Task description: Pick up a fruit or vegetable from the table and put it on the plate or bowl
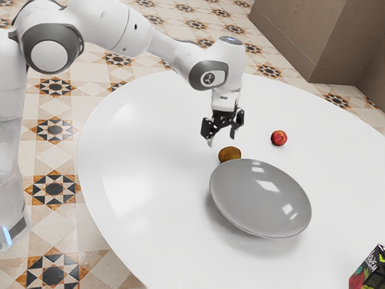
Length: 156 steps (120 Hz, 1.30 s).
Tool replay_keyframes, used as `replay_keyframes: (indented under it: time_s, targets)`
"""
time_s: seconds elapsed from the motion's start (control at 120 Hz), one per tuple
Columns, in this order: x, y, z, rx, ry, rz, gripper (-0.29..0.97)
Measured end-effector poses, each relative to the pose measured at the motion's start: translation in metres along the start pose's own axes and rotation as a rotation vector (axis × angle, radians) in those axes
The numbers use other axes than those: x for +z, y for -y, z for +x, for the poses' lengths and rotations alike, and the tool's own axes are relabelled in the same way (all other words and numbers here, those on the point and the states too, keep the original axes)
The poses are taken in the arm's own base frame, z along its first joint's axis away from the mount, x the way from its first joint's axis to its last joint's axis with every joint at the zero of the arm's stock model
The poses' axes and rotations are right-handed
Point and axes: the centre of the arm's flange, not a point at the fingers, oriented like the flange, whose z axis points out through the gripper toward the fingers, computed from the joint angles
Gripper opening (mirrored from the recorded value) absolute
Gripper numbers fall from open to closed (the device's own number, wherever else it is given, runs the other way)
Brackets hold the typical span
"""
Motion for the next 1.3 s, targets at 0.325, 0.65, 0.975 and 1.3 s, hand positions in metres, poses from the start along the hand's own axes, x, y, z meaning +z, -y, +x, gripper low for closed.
replay_keyframes:
  time_s: [0.325, 0.65, 0.975, 1.3]
  targets:
    - [0.008, 0.001, -0.001, 0.0, -0.002, 0.01, 0.67]
    - [0.02, 0.0, 0.002, -0.009, -0.025, 0.012, 0.67]
    - [0.034, 0.002, 0.011, -0.008, -0.047, 0.026, 0.67]
    - [0.053, 0.014, 0.01, -0.001, -0.034, 0.096, 0.67]
